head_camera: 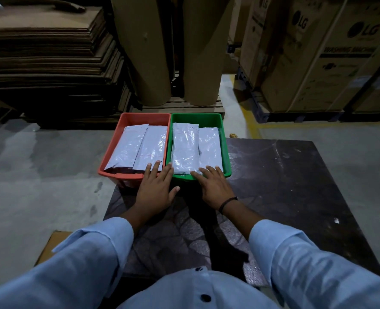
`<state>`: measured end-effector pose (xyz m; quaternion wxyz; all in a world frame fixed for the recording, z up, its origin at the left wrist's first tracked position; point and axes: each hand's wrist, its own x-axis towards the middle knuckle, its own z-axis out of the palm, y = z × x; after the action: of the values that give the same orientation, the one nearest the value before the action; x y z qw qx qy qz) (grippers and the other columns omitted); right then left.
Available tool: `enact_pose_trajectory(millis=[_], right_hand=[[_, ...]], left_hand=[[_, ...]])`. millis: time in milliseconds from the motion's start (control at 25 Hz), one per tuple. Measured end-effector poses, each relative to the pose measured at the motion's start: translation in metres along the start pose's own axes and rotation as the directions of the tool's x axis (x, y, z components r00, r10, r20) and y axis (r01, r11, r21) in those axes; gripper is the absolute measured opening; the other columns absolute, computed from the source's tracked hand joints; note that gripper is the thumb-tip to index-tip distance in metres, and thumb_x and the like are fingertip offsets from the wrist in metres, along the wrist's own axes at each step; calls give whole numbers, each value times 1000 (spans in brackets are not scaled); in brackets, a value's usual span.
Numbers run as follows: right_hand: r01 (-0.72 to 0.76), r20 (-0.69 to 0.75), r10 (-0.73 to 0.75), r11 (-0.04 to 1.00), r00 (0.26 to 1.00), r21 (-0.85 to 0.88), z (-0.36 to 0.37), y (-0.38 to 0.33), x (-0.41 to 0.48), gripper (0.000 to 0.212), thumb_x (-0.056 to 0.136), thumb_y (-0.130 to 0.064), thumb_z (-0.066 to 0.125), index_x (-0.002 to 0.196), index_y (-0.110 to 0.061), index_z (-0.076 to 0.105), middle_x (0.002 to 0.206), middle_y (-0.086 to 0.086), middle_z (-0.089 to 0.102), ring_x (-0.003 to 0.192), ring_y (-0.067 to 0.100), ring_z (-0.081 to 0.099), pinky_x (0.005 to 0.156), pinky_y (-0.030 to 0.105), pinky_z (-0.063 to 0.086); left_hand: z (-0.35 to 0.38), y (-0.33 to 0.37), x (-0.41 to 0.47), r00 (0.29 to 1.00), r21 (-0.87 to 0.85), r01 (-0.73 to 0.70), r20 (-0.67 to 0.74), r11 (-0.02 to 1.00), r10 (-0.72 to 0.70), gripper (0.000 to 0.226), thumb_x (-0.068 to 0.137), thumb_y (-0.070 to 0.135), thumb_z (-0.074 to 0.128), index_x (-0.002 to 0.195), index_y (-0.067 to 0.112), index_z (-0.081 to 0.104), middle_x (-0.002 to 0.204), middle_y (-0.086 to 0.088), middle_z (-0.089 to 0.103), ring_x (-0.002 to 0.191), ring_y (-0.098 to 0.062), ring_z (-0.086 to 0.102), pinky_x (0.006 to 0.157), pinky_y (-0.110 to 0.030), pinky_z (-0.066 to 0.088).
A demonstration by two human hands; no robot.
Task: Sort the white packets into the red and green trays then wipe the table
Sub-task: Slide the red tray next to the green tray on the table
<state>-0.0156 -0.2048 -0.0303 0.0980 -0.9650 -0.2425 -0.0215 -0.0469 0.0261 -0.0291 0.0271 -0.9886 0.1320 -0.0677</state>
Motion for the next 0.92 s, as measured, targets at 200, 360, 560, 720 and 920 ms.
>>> enact_pose_trajectory(millis=[200, 360, 560, 720, 920], right_hand=[[8, -6, -8, 1000, 1000, -4, 1, -1, -1, 63, 84, -17, 53, 146, -27, 42, 146, 12, 48, 140, 36, 35, 121, 54, 13], [12, 1, -12, 1000, 1000, -6, 0, -2, 0, 64, 83, -15, 54, 145, -26, 43, 147, 12, 47, 141, 36, 33, 121, 56, 10], [17, 1, -17, 1000, 1000, -5, -2, 0, -1, 63, 84, -15, 53, 146, -25, 42, 148, 15, 45, 141, 38, 33, 122, 55, 7], [-49, -38, 47, 996, 998, -69, -6, -1, -6, 57, 89, -25, 50, 145, -32, 41, 154, 13, 36, 146, 37, 23, 117, 63, -5], [-190, -33, 190, 982, 981, -14, -3, 8, -16, 55, 95, -27, 45, 149, -26, 34, 163, 18, 9, 149, 45, 0, 120, 60, 0]], left_hand=[[0, 3, -3, 999, -107, 16, 32, 994, -13, 75, 98, 58, 39, 154, 8, 37, 163, -8, 33, 150, -37, 29, 123, -47, 22], [0, 2, -5, 999, -131, 9, 48, 991, -3, 75, 99, 57, 41, 157, 9, 31, 166, -8, 27, 151, -36, 25, 124, -47, 19], [0, 1, -5, 999, -152, 2, 52, 988, 6, 76, 100, 57, 42, 157, 9, 30, 166, -8, 26, 152, -35, 24, 125, -47, 18], [1, 1, -6, 998, -138, -8, 53, 990, 16, 80, 97, 61, 34, 157, 8, 31, 165, -10, 28, 150, -36, 27, 125, -48, 20], [5, 1, -6, 999, -129, -11, 51, 992, 18, 82, 97, 64, 32, 157, 8, 29, 165, -10, 26, 151, -36, 24, 125, -50, 20]])
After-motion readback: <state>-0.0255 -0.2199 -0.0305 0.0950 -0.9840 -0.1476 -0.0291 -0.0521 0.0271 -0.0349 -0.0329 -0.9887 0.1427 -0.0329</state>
